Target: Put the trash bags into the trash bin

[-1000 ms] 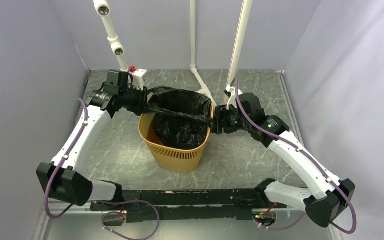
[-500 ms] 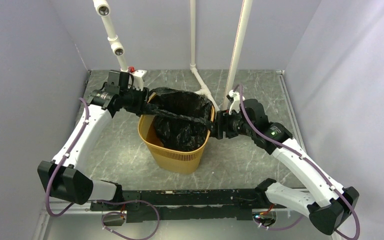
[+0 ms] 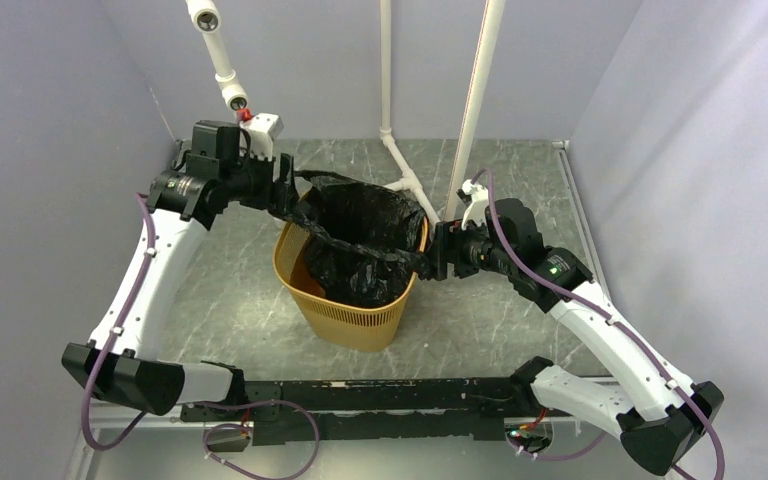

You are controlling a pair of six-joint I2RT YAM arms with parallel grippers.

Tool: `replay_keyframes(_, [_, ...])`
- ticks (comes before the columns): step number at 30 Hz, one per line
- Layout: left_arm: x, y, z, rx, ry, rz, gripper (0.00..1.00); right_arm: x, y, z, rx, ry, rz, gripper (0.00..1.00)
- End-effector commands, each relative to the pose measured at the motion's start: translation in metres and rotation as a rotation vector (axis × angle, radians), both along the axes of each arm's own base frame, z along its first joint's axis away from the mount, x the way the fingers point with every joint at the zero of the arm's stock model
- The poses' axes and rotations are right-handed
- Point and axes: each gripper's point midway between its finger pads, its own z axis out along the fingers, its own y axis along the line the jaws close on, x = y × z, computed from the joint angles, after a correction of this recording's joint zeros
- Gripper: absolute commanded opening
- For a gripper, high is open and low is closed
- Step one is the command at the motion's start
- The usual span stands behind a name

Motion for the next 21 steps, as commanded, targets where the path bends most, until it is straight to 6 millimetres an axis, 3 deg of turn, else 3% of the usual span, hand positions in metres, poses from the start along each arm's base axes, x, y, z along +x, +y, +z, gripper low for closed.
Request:
replay_keyframes(1, [-0.01,-0.006,0.024,-0.032,-0.036,-0.04,0.78,0.0,0.013,0.036,0.107,-0.065,0.026,0.72])
replay_keyframes(7, [-0.012,-0.006,0.015,-0.018,0.028,-0.066,0.79,0.001,0.013,0.036,0.104,-0.06,0.023,0.72])
replay_keyframes(16, [-0.012,-0.022,0.067,-0.143,-0.106,-0.146,0.82,0.011,0.005,0.049,0.109,-0.096,-0.056,0.76])
replay_keyframes(21, [-0.01,-0.025,0.081,-0.163,-0.127,-0.165,0.8,0.024,-0.008,0.081,0.194,-0.186,-0.19,0.79])
